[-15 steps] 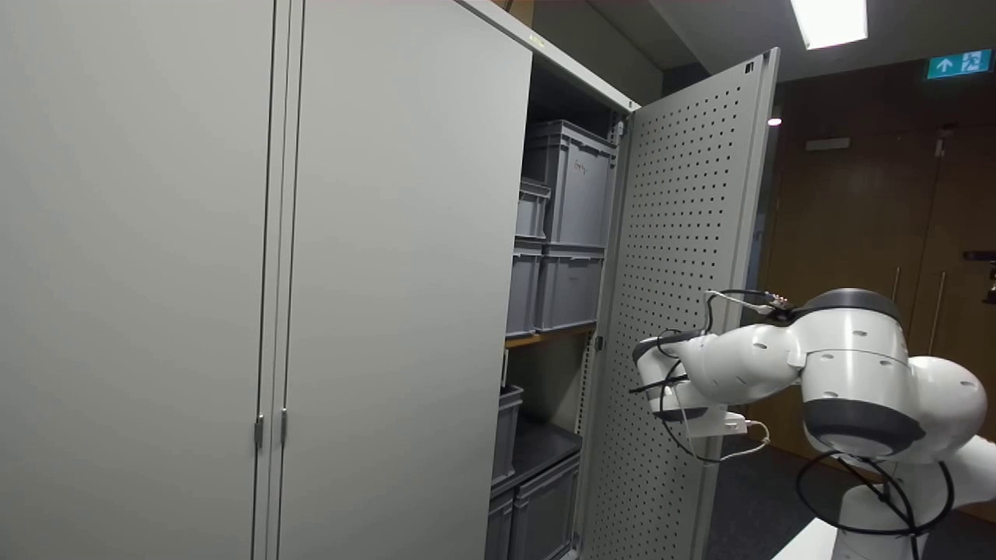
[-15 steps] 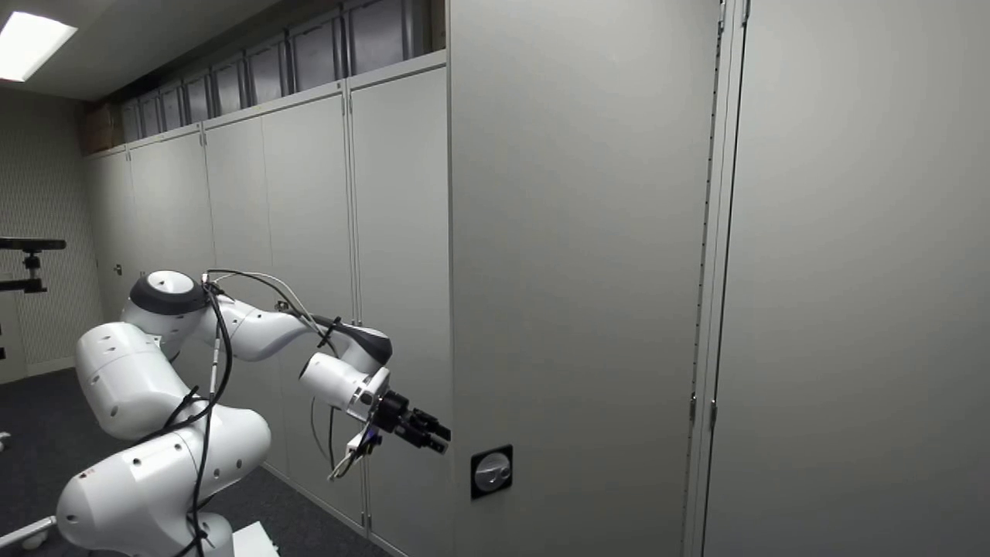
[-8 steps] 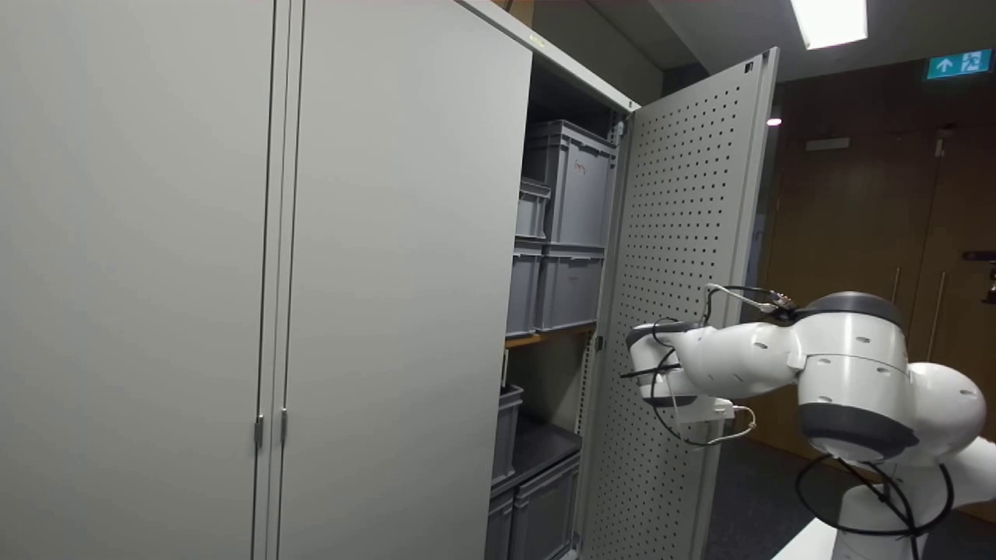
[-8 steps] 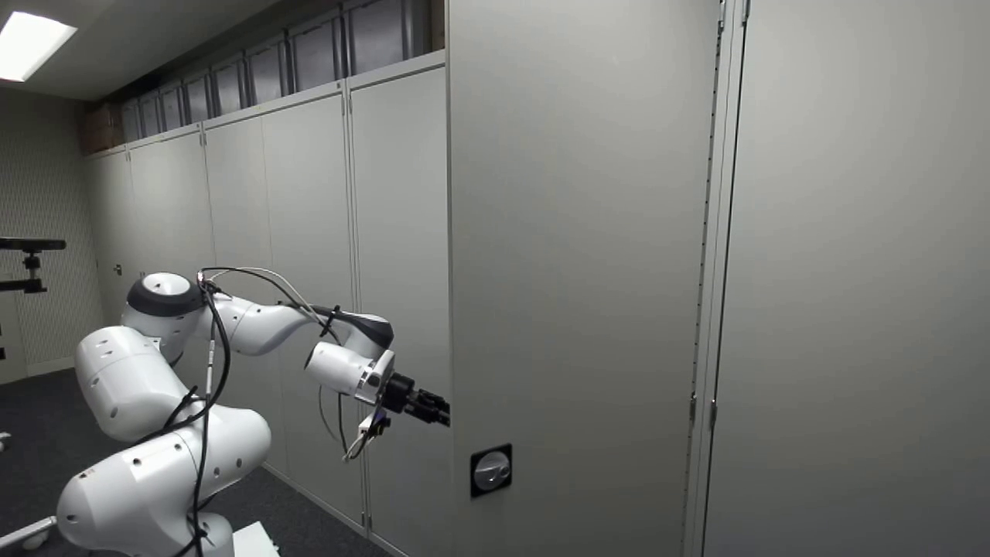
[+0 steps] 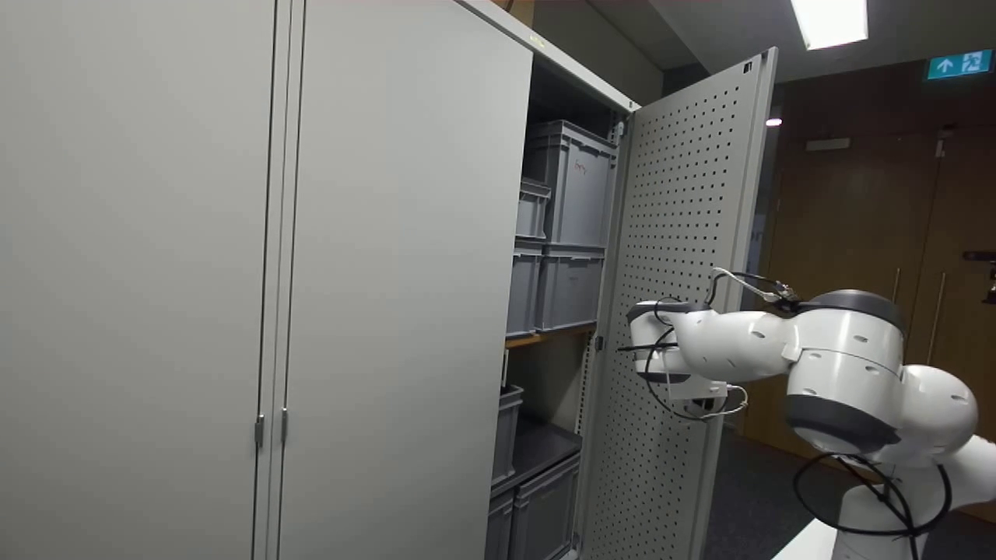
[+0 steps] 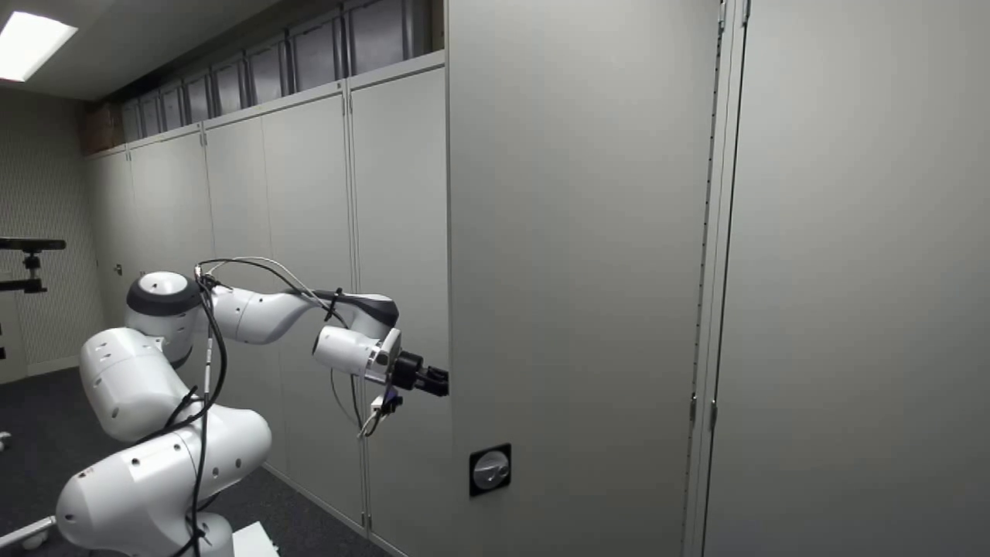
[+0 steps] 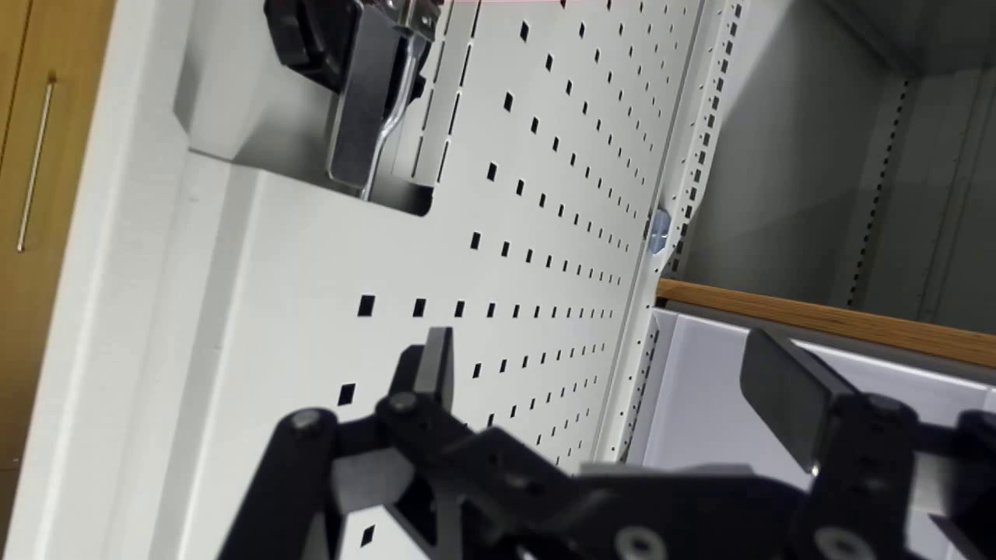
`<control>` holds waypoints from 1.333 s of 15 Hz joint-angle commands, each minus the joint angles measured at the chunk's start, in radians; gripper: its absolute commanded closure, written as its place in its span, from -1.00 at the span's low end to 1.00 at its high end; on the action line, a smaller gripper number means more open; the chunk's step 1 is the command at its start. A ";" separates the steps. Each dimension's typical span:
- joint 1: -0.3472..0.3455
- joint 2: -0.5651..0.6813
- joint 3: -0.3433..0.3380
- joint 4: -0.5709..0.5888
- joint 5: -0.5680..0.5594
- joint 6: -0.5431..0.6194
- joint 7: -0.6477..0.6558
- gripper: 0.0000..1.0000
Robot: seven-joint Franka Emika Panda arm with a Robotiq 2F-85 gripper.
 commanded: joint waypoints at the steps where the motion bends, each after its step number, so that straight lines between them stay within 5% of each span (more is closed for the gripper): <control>1: -0.078 0.011 -0.042 0.033 0.007 0.000 -0.013 -1.00; 7: -0.178 -0.007 -0.045 0.025 0.006 0.000 -0.011 -1.00; 20: -0.245 -0.008 -0.054 -0.008 0.004 0.000 -0.003 -1.00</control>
